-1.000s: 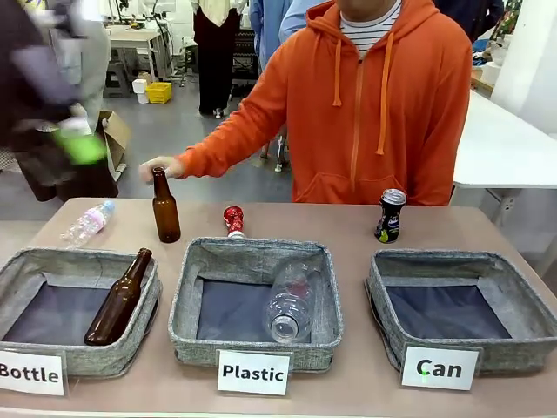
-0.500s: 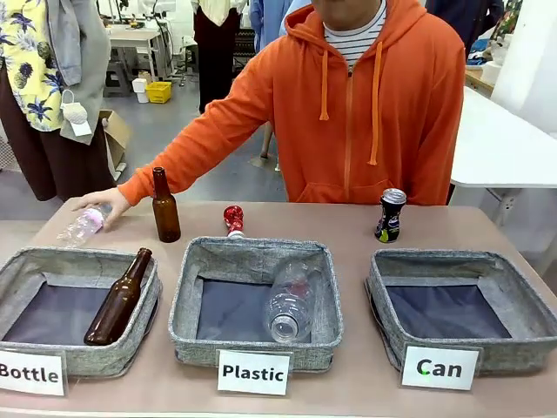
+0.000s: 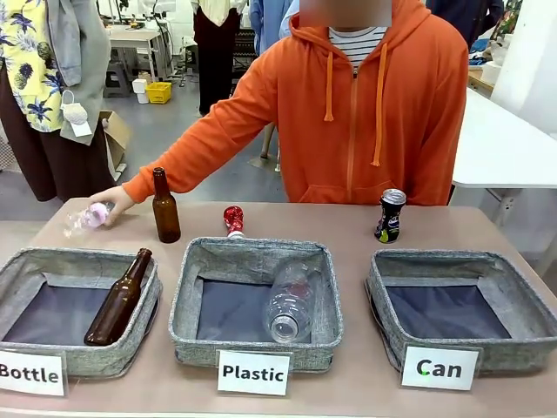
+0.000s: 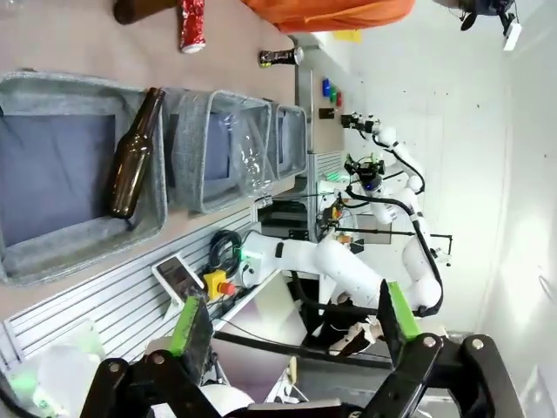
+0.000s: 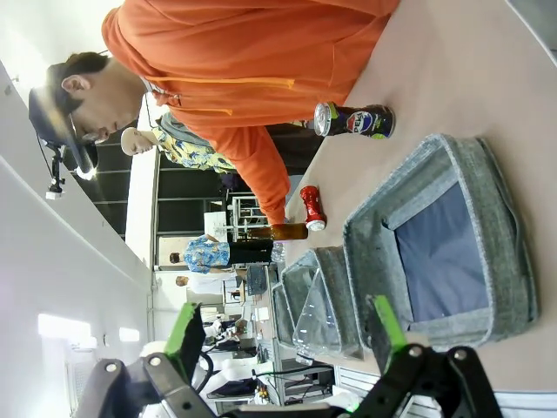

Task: Sort the can waste into the basket.
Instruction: Pick up the can waste from the table and place it in the right Fabric basket.

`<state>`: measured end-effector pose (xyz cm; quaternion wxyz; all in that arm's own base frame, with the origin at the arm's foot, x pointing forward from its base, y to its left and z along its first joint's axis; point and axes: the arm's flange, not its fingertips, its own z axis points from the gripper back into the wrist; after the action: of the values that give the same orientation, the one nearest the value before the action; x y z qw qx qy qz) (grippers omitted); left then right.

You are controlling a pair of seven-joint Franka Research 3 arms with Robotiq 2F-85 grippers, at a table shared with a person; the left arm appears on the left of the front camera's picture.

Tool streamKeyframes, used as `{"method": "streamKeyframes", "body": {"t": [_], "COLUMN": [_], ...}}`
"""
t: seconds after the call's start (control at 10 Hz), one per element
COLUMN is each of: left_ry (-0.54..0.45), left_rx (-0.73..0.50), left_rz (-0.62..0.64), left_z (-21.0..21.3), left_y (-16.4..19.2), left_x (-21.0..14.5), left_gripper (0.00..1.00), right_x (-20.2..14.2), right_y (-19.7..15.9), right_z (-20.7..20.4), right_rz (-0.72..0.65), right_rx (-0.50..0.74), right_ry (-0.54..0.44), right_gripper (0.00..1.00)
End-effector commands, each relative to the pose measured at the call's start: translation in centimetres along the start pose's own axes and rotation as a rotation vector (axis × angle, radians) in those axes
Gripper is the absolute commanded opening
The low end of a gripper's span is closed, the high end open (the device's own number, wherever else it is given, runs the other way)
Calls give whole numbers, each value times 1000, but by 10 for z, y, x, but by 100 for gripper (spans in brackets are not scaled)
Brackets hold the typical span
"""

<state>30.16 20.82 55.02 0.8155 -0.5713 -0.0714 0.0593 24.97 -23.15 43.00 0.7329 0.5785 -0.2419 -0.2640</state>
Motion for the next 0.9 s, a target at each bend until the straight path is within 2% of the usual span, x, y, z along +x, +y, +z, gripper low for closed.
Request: {"method": "streamKeyframes", "body": {"t": [0.0, 0.3, 0.6, 0.8], "left_ry": [6, 21, -11, -10], "left_rx": [-15, -26, 105, 236], "left_rz": [9, 33, 123, 202], "left_z": [-4, -17, -56, -101], "left_y": [-10, -15, -58, -86], "left_x": [1, 12, 34, 63], "left_gripper": [100, 100, 100, 100], "right_x": [2, 2, 2, 2], "right_y": [3, 3, 3, 3], "right_z": [-1, -1, -1, -1], "right_rz": [9, 9, 9, 9], "right_rx": [29, 29, 29, 29], "right_ry": [-13, -13, -13, -13], "right_gripper": [100, 100, 100, 100]}}
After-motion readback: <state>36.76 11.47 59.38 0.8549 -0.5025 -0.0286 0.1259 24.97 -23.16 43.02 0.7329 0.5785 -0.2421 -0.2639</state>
